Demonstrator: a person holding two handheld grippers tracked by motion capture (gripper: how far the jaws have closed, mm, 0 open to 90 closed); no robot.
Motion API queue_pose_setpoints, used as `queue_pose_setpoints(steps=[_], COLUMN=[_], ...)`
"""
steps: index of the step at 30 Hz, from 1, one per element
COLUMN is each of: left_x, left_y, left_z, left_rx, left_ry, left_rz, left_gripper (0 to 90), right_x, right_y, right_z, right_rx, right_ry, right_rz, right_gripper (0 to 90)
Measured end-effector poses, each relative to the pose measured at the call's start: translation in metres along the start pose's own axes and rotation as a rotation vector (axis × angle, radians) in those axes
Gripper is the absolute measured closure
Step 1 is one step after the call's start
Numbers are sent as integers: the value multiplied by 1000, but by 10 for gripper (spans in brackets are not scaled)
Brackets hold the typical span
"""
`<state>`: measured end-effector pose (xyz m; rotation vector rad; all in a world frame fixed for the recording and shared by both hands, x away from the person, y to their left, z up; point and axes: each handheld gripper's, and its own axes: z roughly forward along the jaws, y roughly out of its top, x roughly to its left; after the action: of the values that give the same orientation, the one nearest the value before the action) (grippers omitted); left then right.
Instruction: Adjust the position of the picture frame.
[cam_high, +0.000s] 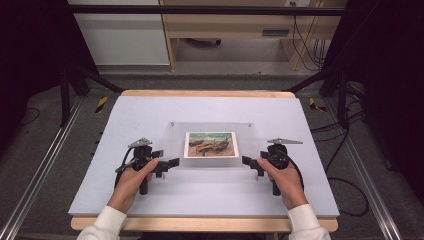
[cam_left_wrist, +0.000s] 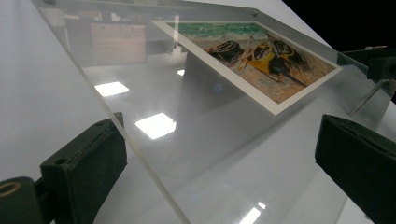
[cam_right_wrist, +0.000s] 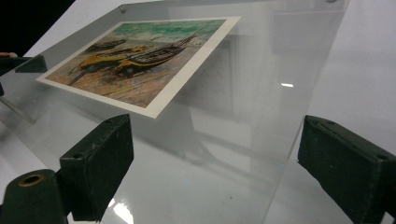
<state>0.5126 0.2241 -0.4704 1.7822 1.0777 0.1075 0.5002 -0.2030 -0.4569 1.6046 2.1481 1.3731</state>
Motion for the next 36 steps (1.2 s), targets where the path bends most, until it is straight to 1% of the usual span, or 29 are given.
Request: queue_pose_setpoints(steps=[6,7,8,9,10,11,13,17,20,23,25,26,27,29,31,32,33,34,35,36], left_x=[0,0,0,0,0,0,1,1,0,-1,-3,-5,-7,-8,-10,-11,-10,-10,-10,-10], left_y=[0,0,0,0,0,0,0,1,1,0,0,-1,-2,-3,-3,-3,-2,-2,-2,-2], left_z=[0,0,0,0,0,0,-1,-3,-4,-6,-9,-13,-14,-17,-19,-20,-21,-21,-22,-22], left_rx=[0,-1,0,0,-1,-1,-4,-4,-3,-17,-25,-34,-40,-50,-58,-60,-57,-59,-60,-61], left_ry=[1,1,1,1,1,1,4,14,19,28,38,45,49,58,63,69,75,77,80,77], left_rz=[1,1,1,1,1,1,-5,-12,-8,0,9,24,23,31,26,16,-4,-8,-3,-6], left_gripper=[17,17,17,17,17,19,32,82,99,132,155,170,194,222,244,255,283,309,311,315], right_x=[-1,-1,-2,-1,-1,-2,-2,-3,-3,-3,-2,0,1,3,4,5,6,6,6,6], right_y=[-2,-2,-2,-3,-3,-3,-3,-2,-3,-6,-7,-8,-9,-10,-11,-11,-12,-11,-11,-11], right_z=[-1,-1,-1,0,0,1,3,4,2,0,-2,-4,-7,-9,-12,-12,-13,-13,-13,-14], right_rx=[0,4,10,18,15,5,-4,-9,-10,-33,-43,-47,-57,-65,-69,-69,-72,-73,-71,-69], right_ry=[14,22,45,55,52,42,40,34,35,37,35,32,28,25,20,17,15,14,15,16], right_rz=[15,22,29,42,44,34,36,28,28,12,-10,-21,-39,-59,-71,-79,-85,-92,-93,-92], right_gripper=[111,117,114,113,116,117,116,123,127,133,139,151,159,166,173,174,175,177,178,179])
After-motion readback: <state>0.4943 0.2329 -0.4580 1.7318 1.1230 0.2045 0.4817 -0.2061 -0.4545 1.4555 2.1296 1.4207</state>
